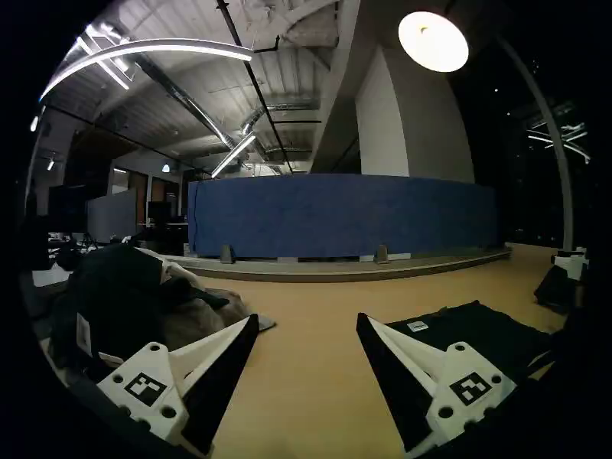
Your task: Fold towel
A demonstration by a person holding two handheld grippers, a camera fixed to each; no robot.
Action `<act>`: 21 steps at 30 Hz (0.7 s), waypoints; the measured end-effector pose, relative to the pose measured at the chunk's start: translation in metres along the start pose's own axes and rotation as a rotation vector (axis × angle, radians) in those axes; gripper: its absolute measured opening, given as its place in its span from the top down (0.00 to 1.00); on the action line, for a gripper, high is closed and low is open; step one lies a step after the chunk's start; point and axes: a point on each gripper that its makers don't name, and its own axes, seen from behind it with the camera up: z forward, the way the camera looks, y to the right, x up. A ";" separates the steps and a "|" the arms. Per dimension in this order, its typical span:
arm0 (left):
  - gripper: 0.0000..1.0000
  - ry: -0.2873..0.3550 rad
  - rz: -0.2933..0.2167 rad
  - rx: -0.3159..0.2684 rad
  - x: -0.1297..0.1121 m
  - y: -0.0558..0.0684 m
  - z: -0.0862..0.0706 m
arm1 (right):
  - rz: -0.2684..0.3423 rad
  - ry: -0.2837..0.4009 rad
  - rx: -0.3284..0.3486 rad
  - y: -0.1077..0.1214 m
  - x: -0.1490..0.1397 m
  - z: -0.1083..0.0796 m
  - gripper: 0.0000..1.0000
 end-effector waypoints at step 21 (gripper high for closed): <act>0.05 0.060 0.014 -0.002 0.102 0.003 -0.002 | -0.008 0.030 -0.020 0.005 0.101 -0.011 0.00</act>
